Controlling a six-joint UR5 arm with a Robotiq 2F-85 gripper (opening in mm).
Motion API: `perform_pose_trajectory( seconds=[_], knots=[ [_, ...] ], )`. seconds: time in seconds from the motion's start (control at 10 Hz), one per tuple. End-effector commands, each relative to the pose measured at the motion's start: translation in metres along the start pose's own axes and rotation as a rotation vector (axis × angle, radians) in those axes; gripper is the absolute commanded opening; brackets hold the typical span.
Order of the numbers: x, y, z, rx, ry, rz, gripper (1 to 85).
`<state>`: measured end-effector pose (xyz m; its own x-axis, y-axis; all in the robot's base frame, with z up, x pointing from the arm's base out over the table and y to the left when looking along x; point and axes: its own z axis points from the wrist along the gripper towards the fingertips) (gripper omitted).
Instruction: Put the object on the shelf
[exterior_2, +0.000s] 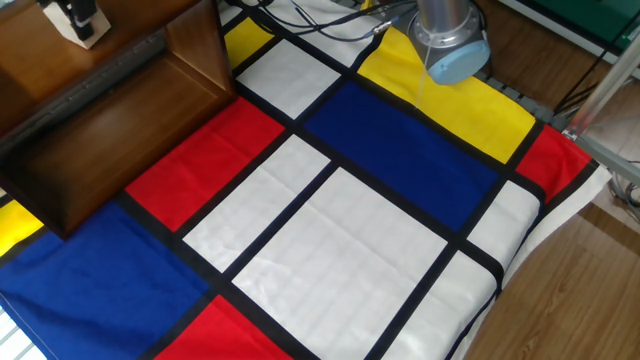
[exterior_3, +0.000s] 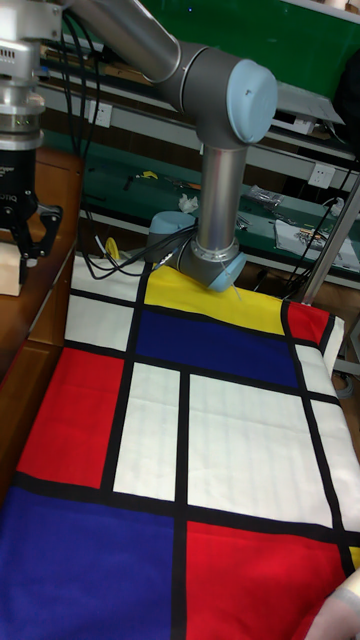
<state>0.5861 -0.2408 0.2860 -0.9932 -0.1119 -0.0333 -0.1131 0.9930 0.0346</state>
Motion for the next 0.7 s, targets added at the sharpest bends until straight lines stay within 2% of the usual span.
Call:
perform_pose_trajectory(
  seconds=[0.0,0.1,0.6],
  knots=[
    [0.0036,0.0010,-0.0021,-0.018,0.012,-0.033,50.3],
    [0.0056,0.0007,-0.0023,-0.019,0.019,-0.038,54.0],
    [0.0104,0.0005,-0.0020,-0.026,0.035,-0.051,61.0]
  ],
)
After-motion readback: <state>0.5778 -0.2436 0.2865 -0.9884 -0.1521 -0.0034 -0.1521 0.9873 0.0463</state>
